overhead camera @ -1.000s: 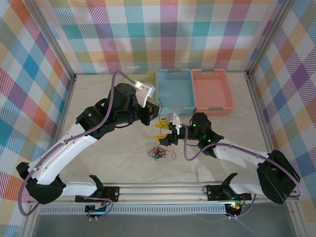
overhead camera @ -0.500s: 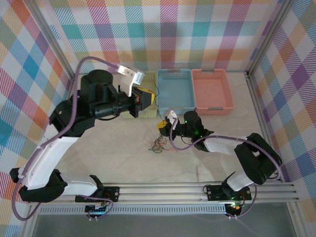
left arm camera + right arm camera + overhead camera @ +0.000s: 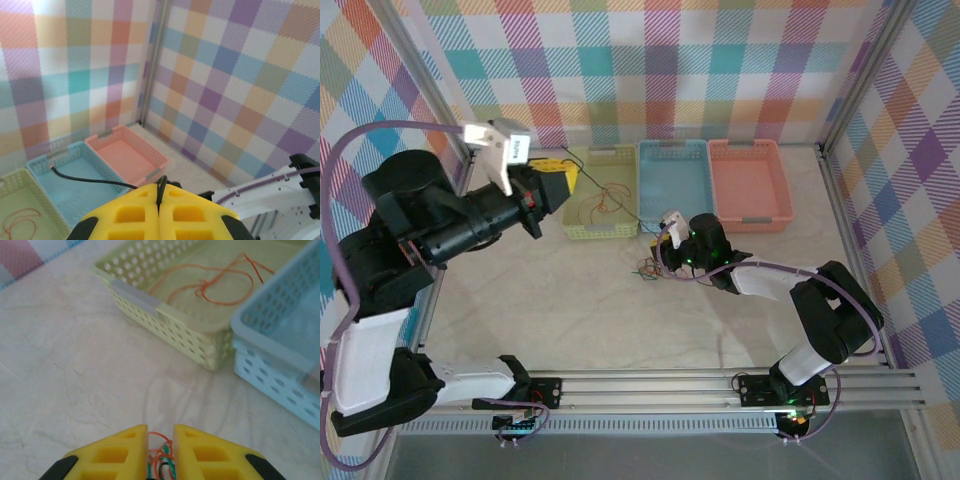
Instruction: Untangle the cables
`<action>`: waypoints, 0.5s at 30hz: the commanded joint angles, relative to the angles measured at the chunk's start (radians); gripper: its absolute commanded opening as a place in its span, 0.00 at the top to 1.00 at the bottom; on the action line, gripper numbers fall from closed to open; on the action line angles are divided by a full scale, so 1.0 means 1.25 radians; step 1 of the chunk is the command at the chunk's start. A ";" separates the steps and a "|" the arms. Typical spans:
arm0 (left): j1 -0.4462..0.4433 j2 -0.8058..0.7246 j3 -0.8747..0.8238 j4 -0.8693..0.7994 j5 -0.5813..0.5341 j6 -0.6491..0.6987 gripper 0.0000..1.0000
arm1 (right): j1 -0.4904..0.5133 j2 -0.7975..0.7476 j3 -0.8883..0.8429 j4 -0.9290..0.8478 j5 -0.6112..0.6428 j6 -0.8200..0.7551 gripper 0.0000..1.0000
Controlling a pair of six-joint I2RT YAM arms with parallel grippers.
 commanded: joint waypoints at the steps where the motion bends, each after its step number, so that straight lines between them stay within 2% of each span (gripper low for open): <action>1: 0.005 -0.040 -0.018 0.078 -0.056 0.027 1.00 | -0.009 0.017 0.032 -0.072 0.062 0.016 0.79; 8: 0.004 -0.108 -0.082 0.144 -0.150 0.056 1.00 | -0.016 0.029 0.045 -0.115 0.118 0.030 0.75; 10: 0.004 -0.123 -0.091 0.160 -0.174 0.065 1.00 | -0.017 0.032 0.047 -0.124 0.126 0.032 0.70; 11: 0.003 -0.131 -0.093 0.166 -0.183 0.071 1.00 | -0.019 0.035 0.050 -0.132 0.132 0.031 0.64; 15: 0.004 -0.150 -0.085 0.176 -0.214 0.091 1.00 | -0.022 0.036 0.052 -0.143 0.152 0.036 0.61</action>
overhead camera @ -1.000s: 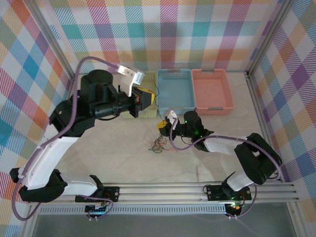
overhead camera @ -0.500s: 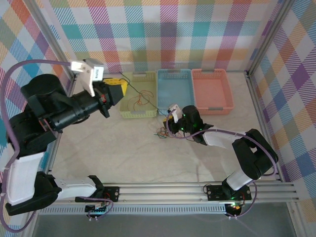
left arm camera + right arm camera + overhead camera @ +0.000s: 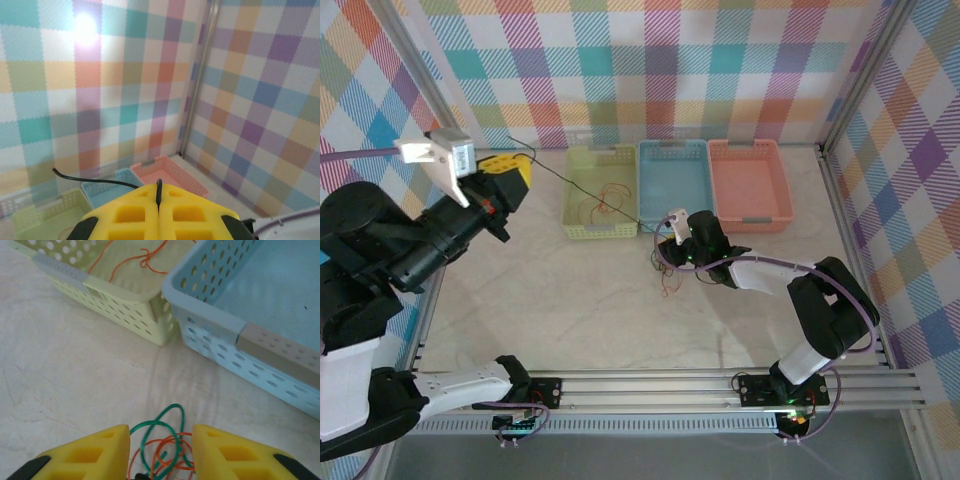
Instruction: Untangle the cables
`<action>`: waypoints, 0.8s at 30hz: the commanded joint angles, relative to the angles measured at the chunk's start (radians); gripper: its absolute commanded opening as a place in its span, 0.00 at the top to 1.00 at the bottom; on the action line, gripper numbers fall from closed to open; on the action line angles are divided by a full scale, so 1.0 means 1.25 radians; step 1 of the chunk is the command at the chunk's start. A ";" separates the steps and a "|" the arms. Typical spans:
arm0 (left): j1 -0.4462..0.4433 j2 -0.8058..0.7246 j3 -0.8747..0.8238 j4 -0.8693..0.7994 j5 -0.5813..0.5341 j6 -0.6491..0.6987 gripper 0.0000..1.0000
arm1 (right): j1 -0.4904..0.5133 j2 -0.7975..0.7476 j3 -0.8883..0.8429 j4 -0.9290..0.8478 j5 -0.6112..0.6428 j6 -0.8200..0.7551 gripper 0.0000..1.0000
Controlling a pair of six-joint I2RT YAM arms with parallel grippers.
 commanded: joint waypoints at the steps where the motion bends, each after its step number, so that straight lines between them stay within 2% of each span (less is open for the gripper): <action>1: 0.004 -0.037 0.007 0.091 -0.058 0.038 1.00 | -0.009 0.011 0.012 -0.044 0.038 0.011 0.61; 14: 0.005 -0.087 -0.041 0.109 -0.112 0.070 1.00 | -0.022 0.017 0.015 -0.065 0.069 0.030 0.63; 24: 0.004 -0.082 -0.126 0.080 -0.086 0.049 1.00 | -0.025 -0.015 -0.014 -0.017 0.026 0.032 0.60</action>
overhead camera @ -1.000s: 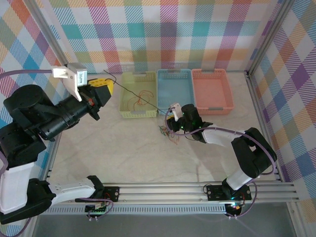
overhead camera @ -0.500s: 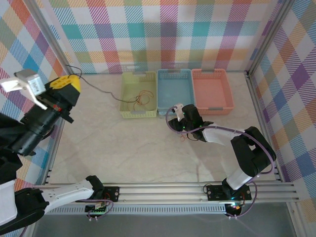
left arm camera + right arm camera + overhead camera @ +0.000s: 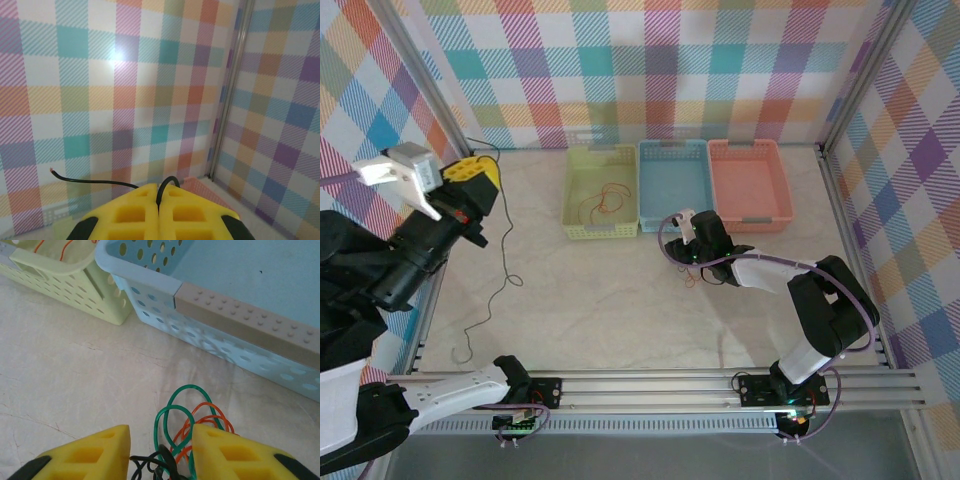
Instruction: Untangle the cables
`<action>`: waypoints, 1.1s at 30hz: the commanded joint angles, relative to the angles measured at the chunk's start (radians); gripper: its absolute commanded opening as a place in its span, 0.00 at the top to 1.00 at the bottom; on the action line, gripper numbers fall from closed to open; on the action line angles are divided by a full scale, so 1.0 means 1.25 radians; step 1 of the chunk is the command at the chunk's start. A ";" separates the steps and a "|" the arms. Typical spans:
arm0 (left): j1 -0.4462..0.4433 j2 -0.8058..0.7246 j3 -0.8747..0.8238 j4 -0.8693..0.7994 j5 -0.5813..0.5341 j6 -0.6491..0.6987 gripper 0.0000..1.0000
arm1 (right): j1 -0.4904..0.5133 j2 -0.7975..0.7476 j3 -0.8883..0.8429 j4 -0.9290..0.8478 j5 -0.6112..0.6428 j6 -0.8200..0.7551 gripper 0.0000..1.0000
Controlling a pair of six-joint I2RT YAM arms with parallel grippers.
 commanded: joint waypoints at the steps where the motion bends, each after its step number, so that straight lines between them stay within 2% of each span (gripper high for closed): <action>1: 0.004 0.000 -0.027 0.003 0.010 -0.006 1.00 | -0.003 -0.024 -0.020 0.042 -0.027 0.012 0.59; 3: 0.004 0.000 -0.039 0.005 0.011 -0.008 1.00 | -0.003 -0.033 -0.028 0.052 -0.022 0.013 0.54; 7: 0.004 0.022 -0.038 0.001 0.021 -0.014 1.00 | -0.004 -0.050 -0.036 0.059 0.001 0.021 0.39; 10: 0.004 0.039 -0.052 0.002 0.031 -0.023 1.00 | -0.003 -0.092 -0.079 0.115 0.015 0.022 0.33; 18: 0.004 0.073 -0.181 0.014 0.069 -0.048 1.00 | -0.003 -0.257 -0.205 0.277 -0.027 -0.021 0.28; 21: 0.006 0.093 -0.222 0.019 0.089 -0.056 1.00 | -0.004 -0.337 -0.237 0.324 -0.115 -0.030 0.27; 25: 0.005 0.128 -0.226 0.008 0.140 -0.066 1.00 | -0.001 -0.425 -0.264 0.400 -0.293 -0.031 0.25; 29: 0.006 0.156 -0.213 -0.013 0.182 -0.079 1.00 | 0.015 -0.463 -0.241 0.408 -0.474 -0.034 0.23; 31: 0.007 0.172 -0.202 -0.034 0.209 -0.090 1.00 | 0.037 -0.461 -0.222 0.395 -0.528 -0.055 0.23; 33: 0.007 0.176 -0.202 -0.040 0.239 -0.095 1.00 | 0.065 -0.449 -0.192 0.353 -0.540 -0.091 0.22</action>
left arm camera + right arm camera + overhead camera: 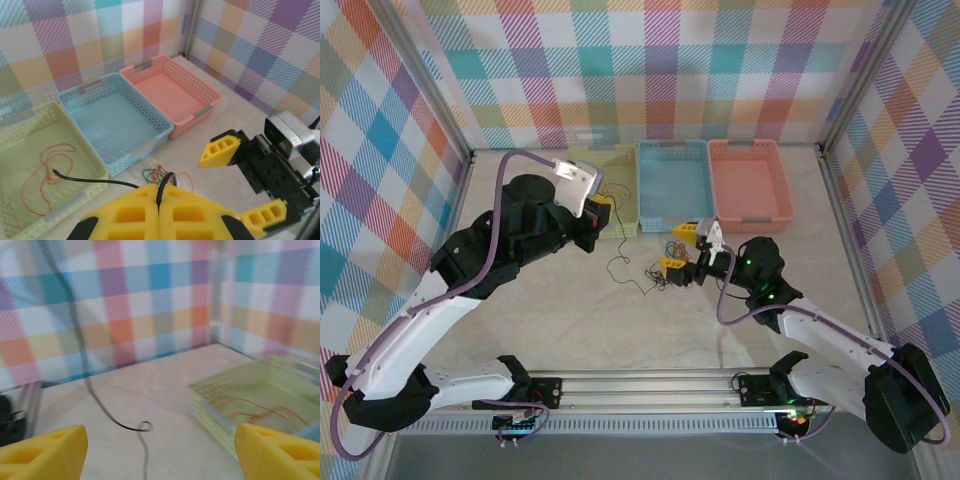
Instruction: Untangle the cables
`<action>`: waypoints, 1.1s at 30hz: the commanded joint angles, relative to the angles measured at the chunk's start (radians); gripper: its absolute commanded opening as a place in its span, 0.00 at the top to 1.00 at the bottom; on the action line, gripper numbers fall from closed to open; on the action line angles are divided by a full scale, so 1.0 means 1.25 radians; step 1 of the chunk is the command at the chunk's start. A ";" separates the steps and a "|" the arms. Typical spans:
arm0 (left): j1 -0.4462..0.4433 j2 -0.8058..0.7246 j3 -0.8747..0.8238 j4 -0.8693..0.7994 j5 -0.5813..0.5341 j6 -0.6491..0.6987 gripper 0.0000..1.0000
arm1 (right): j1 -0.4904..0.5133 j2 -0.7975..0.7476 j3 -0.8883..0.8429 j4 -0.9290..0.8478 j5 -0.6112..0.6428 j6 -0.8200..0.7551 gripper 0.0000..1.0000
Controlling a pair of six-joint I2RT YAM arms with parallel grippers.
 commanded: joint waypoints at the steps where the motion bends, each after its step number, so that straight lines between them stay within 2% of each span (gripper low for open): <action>1: 0.006 0.005 0.019 -0.018 0.071 -0.024 1.00 | 0.041 0.017 0.060 -0.051 -0.126 -0.075 0.22; 7: 0.005 0.000 0.009 -0.017 0.076 -0.017 1.00 | 0.092 0.086 0.123 -0.126 -0.096 -0.155 0.21; 9: 0.005 0.000 0.005 -0.014 0.080 -0.016 1.00 | 0.100 0.114 0.141 -0.143 -0.117 -0.166 0.22; 16: 0.008 -0.009 -0.006 -0.009 0.080 -0.015 1.00 | 0.127 0.201 0.194 -0.177 -0.088 -0.186 0.34; 21: 0.008 -0.019 -0.012 -0.006 0.083 -0.010 1.00 | 0.130 0.240 0.232 -0.194 -0.045 -0.187 0.55; 23: 0.009 -0.022 -0.014 -0.006 0.081 -0.010 1.00 | 0.130 0.243 0.246 -0.203 -0.031 -0.175 0.73; 25: 0.010 -0.032 -0.015 -0.010 0.072 -0.011 1.00 | 0.130 0.226 0.250 -0.214 0.029 -0.167 0.94; 26: 0.010 -0.038 -0.013 -0.019 0.065 -0.016 1.00 | 0.130 0.214 0.247 -0.215 0.076 -0.163 1.00; 27: 0.009 -0.043 -0.002 -0.040 0.050 -0.029 0.99 | 0.128 0.195 0.248 -0.222 0.127 -0.157 1.00; 28: 0.009 -0.051 0.010 -0.063 0.034 -0.042 0.89 | 0.124 0.177 0.255 -0.240 0.170 -0.158 1.00; 30: 0.010 -0.084 0.012 -0.088 0.002 -0.059 0.54 | 0.106 0.147 0.283 -0.283 0.217 -0.165 1.00; 31: 0.009 -0.108 -0.002 -0.093 -0.022 -0.067 0.42 | 0.092 0.136 0.304 -0.308 0.231 -0.171 1.00; 33: 0.009 -0.173 -0.049 -0.088 -0.057 -0.090 0.27 | 0.065 0.119 0.346 -0.330 0.243 -0.176 1.00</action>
